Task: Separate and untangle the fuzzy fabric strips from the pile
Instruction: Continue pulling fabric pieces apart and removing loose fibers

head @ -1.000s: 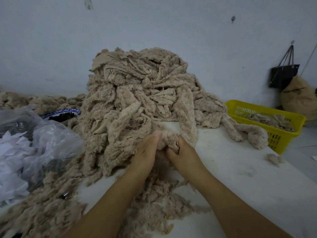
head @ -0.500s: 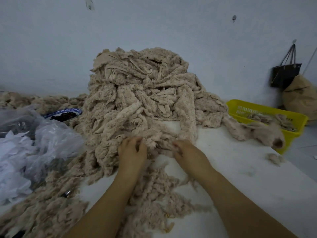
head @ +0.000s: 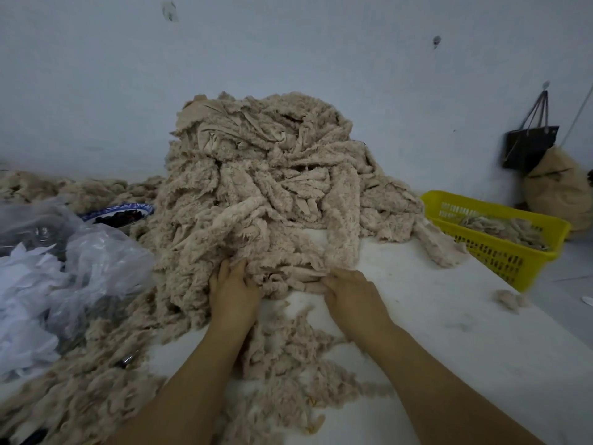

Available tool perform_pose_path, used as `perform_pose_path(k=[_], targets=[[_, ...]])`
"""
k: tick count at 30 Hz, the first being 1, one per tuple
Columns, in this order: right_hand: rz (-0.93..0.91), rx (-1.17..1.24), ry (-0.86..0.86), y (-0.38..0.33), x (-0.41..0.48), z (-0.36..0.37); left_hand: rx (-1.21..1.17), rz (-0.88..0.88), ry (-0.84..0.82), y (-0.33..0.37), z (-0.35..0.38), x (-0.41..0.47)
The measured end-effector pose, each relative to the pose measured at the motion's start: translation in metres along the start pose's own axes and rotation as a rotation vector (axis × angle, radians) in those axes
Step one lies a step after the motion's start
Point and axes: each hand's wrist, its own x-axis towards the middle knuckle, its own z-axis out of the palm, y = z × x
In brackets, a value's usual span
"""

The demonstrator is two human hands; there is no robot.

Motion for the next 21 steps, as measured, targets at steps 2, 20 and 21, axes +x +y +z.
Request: perform_pose_path(k=[2,20,21], targets=[[0.089,0.186,0.111,0.004,0.002,-0.003,0.000,-0.007,-0.006,-0.002,0.000,0.002],[-0.134,0.546,0.562,-0.019,-0.009,-0.022,-0.097,0.483,-0.081,0.022,0.011,-0.020],[-0.129,0.530,0.551,-0.018,-0.009,-0.021,-0.178,0.437,-0.109,0.020,0.010,-0.021]])
